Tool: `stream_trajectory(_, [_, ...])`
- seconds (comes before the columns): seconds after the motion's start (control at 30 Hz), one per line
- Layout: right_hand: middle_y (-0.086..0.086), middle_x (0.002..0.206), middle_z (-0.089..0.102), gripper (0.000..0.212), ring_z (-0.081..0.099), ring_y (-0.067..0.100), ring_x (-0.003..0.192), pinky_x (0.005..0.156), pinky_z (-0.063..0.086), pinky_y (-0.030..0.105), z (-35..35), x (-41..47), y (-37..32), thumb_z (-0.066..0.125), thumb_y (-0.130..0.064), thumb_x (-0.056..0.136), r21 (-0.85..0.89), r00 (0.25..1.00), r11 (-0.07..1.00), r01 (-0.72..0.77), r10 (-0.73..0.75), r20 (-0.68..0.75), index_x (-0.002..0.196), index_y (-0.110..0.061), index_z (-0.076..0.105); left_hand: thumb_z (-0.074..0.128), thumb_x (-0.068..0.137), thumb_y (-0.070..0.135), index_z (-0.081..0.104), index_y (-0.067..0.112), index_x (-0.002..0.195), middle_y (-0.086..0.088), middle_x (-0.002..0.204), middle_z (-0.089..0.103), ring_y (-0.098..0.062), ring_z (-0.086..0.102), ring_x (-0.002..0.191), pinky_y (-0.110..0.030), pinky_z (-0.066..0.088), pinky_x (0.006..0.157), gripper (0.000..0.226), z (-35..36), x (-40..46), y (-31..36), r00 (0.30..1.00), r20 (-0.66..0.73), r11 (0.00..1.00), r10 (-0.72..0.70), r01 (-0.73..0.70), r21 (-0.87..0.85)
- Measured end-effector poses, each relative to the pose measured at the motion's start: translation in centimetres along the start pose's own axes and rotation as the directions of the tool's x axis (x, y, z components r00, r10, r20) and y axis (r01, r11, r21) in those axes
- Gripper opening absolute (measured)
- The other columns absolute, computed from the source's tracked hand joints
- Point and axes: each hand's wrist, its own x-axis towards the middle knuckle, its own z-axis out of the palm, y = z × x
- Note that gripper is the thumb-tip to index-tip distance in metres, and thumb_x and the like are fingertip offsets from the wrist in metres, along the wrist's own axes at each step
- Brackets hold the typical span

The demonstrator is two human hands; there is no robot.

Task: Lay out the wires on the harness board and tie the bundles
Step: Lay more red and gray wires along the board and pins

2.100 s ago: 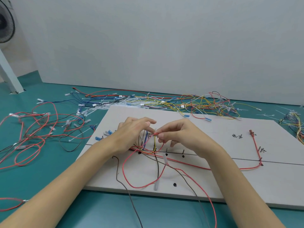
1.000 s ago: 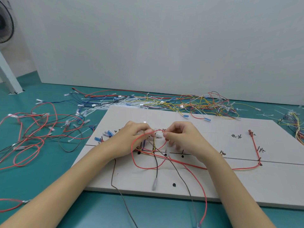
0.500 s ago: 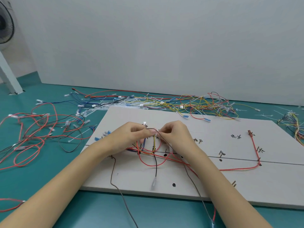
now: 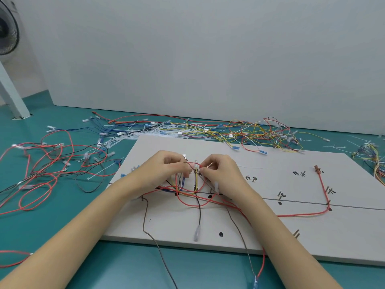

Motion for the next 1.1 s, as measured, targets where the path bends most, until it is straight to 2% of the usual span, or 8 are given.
stream_trajectory(0.17, [0.003,0.066,0.059,0.009,0.050,0.012,0.061,0.059,0.038,0.021,-0.6,-0.3,0.1,0.064,-0.005,0.084,0.077,1.000,0.997,-0.008,0.007,0.015,0.082,-0.012,0.069,0.065,0.070,0.049,0.059,0.017,0.055,0.004,0.058,0.059,-0.008,0.054,0.064,-0.027,0.040,0.073,0.036,-0.7,-0.2,0.7,1.000,-0.012,0.999,0.024,-0.025,-0.039])
stream_trajectory(0.33, [0.001,0.063,0.059,0.008,0.054,0.015,0.064,0.064,0.041,0.025,-1.0,-0.5,0.2,0.065,-0.006,0.085,0.161,0.998,0.986,-0.047,0.040,0.043,0.083,-0.012,0.069,0.073,0.061,0.041,0.051,0.019,0.050,-0.002,0.050,0.044,-0.014,0.041,0.051,-0.016,0.035,0.051,0.033,-1.4,-0.6,1.5,0.999,-0.025,0.977,0.026,-0.031,-0.209])
stream_trajectory(0.47, [0.006,0.068,0.064,0.008,0.056,0.012,0.060,0.061,0.044,0.022,-1.1,-0.6,0.1,0.064,-0.006,0.086,0.179,0.998,0.982,-0.054,0.045,0.049,0.084,-0.012,0.069,0.070,0.059,0.033,0.066,0.016,0.060,-0.005,0.057,0.053,-0.016,0.050,0.053,-0.022,0.037,0.053,0.018,-2.4,-1.2,1.9,0.977,0.211,0.920,0.038,0.048,-0.388])
stream_trajectory(0.6, [0.011,0.073,0.064,0.009,0.056,0.020,0.067,0.073,0.049,0.035,-1.3,-0.7,0.1,0.064,-0.005,0.086,0.226,0.997,0.973,-0.045,0.030,0.068,0.084,-0.012,0.069,0.069,0.070,0.037,0.073,0.007,0.085,-0.017,0.085,0.070,-0.027,0.066,0.070,-0.029,0.053,0.063,0.033,-3.5,-1.8,1.9,0.863,0.503,0.866,0.048,0.215,-0.451])
stream_trajectory(0.67, [0.011,0.074,0.065,0.010,0.057,0.020,0.068,0.073,0.049,0.035,-1.5,-0.8,0.1,0.065,-0.004,0.086,0.241,0.996,0.970,-0.041,0.021,0.084,0.083,-0.013,0.069,0.064,0.074,0.028,0.072,0.012,0.086,-0.011,0.090,0.070,-0.023,0.065,0.067,-0.026,0.050,0.053,0.022,-3.2,-1.7,1.9,0.900,0.435,0.880,-0.011,0.215,-0.422])
stream_trajectory(0.8, [0.004,0.072,0.066,0.016,0.057,0.011,0.059,0.055,0.045,0.018,-2.2,-0.8,0.1,0.066,-0.003,0.086,0.288,0.991,0.956,-0.052,0.014,0.134,0.081,-0.017,0.069,0.063,0.067,0.013,0.065,0.020,0.079,0.001,0.077,0.057,-0.011,0.047,0.049,-0.019,0.037,0.038,0.013,-2.4,-0.5,1.5,0.980,0.076,0.838,-0.182,0.196,-0.510])
stream_trajectory(0.9, [0.002,0.073,0.067,0.016,0.057,0.009,0.058,0.049,0.043,0.016,-2.7,-0.9,0.1,0.066,-0.001,0.086,0.345,0.985,0.935,-0.083,0.024,0.171,0.082,-0.017,0.069,0.056,0.084,-0.001,0.065,0.014,0.079,-0.003,0.077,0.059,-0.010,0.047,0.049,-0.020,0.038,0.039,0.018,-2.4,-0.4,1.1,0.966,-0.087,0.924,-0.242,0.202,-0.324])
stream_trajectory(1.1, [0.005,0.078,0.071,0.012,0.059,0.012,0.065,0.057,0.044,0.023,-3.5,-1.3,0.1,0.061,0.002,0.088,0.487,0.965,0.860,-0.151,0.021,0.262,0.090,-0.009,0.067,0.068,0.084,0.002,0.077,0.019,0.079,0.000,0.073,0.072,-0.009,0.061,0.062,-0.018,0.049,0.055,0.020,-3.3,-1.1,0.8,0.987,0.023,0.980,-0.157,0.153,0.127])
